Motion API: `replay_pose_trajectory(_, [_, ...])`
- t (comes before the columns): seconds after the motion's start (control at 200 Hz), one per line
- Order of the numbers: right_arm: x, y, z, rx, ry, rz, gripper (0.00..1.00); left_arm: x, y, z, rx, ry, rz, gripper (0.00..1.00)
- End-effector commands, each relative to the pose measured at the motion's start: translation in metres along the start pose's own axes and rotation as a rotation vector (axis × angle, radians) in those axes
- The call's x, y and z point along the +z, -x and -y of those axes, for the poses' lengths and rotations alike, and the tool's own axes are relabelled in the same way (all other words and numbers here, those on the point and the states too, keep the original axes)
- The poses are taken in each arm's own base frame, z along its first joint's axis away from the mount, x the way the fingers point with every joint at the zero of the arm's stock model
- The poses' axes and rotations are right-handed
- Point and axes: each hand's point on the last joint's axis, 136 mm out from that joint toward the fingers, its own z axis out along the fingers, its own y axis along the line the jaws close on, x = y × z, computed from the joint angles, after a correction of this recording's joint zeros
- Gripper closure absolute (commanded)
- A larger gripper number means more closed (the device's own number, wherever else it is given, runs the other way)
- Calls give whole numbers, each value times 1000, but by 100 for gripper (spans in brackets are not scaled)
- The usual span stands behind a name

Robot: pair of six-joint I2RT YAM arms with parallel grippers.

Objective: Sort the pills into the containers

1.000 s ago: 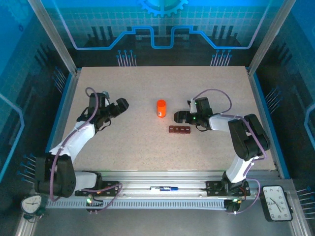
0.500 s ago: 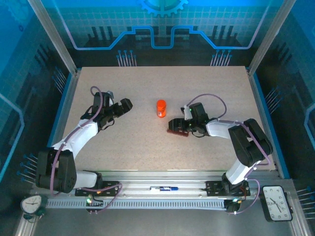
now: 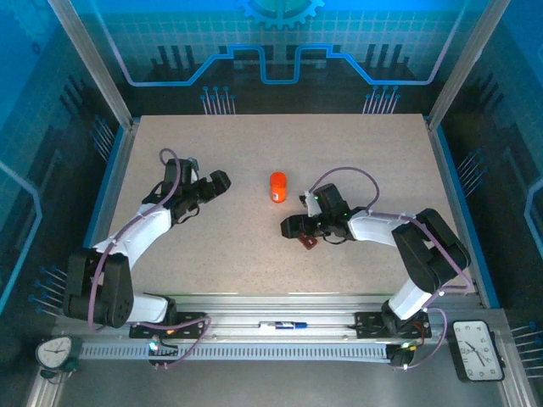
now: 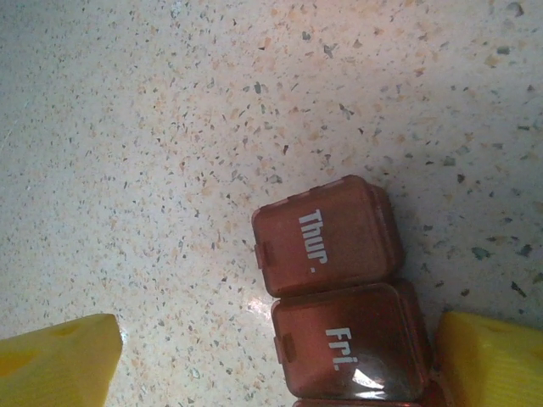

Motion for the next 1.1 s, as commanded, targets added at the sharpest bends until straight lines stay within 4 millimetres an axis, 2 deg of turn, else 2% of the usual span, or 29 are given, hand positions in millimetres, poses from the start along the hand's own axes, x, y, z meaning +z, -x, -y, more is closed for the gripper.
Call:
replay_pose_trajectory(0.0, [-8, -14, 12, -21, -106, -30, 0, -3, 9, 16, -5, -44, 17, 1])
replay_pose_trajectory(0.06, [-15, -13, 21, -70, -209, -20, 0, -3, 8, 16, -3, -47, 12, 1])
replay_pose_trajectory(0.145, [-24, -10, 24, -152, -314, -9, 0, -4, 7, 19, -2, -60, 7, 1])
replay_pose_trajectory(0.325, [-26, -17, 21, -220, -333, -40, 0, -8, 10, 22, -59, -86, 35, 1])
replay_pose_trajectory(0.525, [-25, -22, 25, -277, -385, -55, 18, -14, 13, 21, -88, -80, 63, 1])
replay_pose_trajectory(0.7, [-17, -24, 23, -308, -388, -70, 24, -17, 19, 15, -138, -44, 94, 1])
replay_pose_trajectory(0.936, [-8, -28, 23, -315, -381, -96, 28, -15, 14, 16, -140, -31, 46, 1])
replay_pose_trajectory(1.096, [-3, -34, 26, -315, -377, -116, 38, -15, 13, 17, -166, -37, 43, 1])
